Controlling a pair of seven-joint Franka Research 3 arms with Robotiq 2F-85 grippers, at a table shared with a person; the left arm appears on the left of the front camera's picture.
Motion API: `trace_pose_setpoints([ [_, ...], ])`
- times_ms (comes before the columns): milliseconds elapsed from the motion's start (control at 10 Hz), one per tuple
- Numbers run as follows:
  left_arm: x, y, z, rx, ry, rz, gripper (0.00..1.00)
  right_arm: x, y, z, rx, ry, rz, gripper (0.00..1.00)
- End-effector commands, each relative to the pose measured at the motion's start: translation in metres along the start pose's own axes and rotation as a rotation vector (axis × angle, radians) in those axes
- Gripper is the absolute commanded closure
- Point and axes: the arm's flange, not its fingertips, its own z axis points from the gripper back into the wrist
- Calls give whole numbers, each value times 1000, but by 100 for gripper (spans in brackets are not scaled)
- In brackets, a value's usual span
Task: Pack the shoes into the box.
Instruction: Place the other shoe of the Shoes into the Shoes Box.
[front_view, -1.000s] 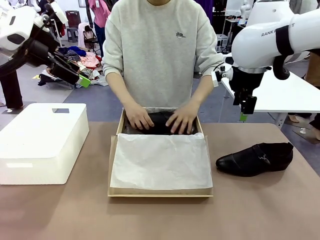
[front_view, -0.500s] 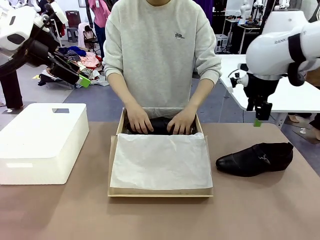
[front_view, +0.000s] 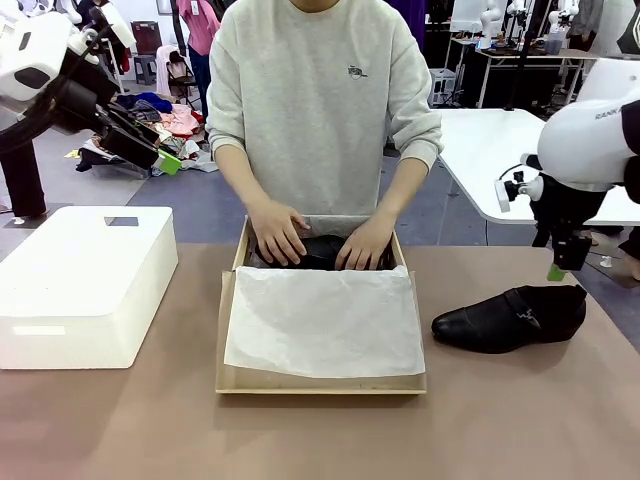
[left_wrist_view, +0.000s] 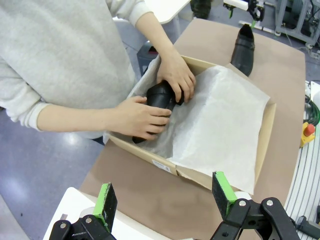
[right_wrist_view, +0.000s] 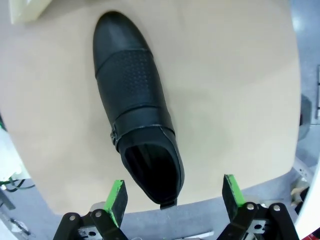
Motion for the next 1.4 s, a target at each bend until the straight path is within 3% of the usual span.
trace_pose_setpoints([
  [0,-1,2,0,-13,-8,-12,0,-15,1,-8,-23,-20,37,0],
  [1300,-1,2,0,-13,-8,-12,0,-19,-9,-18,8,-33,30,0],
])
